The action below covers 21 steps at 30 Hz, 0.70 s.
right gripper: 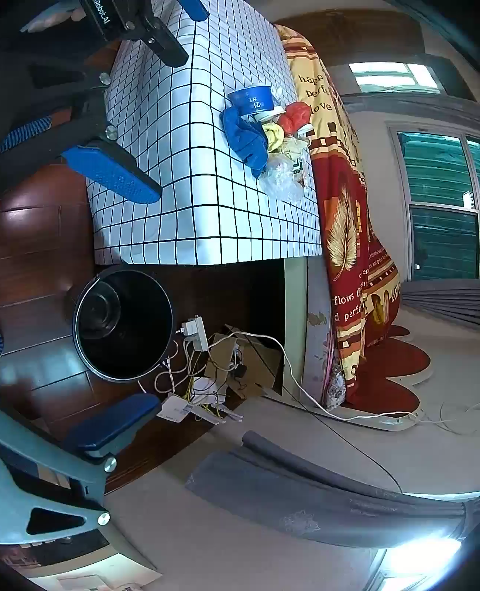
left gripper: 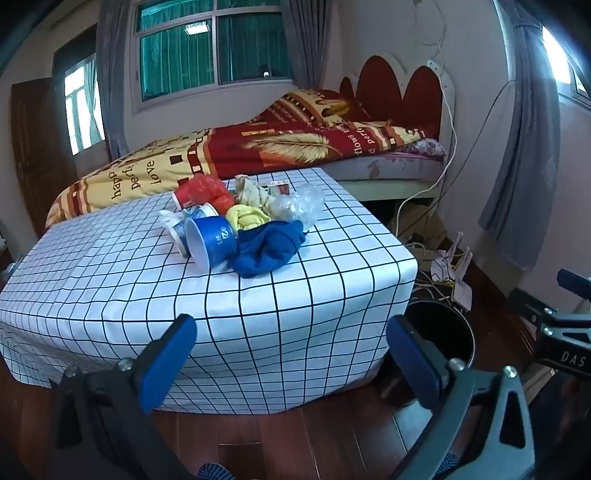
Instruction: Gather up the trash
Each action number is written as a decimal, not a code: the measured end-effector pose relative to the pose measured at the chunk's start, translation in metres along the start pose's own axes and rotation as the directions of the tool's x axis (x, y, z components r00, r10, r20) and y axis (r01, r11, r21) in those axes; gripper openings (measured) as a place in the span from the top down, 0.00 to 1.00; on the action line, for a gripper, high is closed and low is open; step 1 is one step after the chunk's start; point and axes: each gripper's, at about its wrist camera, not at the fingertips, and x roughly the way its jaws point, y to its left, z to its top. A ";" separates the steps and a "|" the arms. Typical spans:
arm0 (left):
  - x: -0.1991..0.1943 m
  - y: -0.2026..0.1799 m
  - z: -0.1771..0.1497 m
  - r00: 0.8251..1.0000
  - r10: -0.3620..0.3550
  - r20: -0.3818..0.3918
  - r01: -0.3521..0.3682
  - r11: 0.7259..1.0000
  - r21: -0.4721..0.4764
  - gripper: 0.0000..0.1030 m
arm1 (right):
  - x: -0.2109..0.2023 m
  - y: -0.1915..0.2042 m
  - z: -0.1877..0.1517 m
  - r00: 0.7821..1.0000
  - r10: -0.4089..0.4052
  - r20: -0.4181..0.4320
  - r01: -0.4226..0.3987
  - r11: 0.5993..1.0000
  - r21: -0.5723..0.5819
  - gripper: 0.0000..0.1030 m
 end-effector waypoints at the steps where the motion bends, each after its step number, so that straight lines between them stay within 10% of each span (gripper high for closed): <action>1: 0.000 -0.001 0.001 1.000 -0.001 0.002 0.001 1.000 0.003 0.00 | 0.000 0.000 0.000 1.000 -0.001 0.004 0.001 1.000 0.000 0.00; 21: -0.001 0.000 -0.001 1.000 -0.004 0.005 0.004 1.000 -0.014 0.00 | -0.001 -0.002 -0.001 1.000 0.003 0.007 -0.003 1.000 0.011 0.00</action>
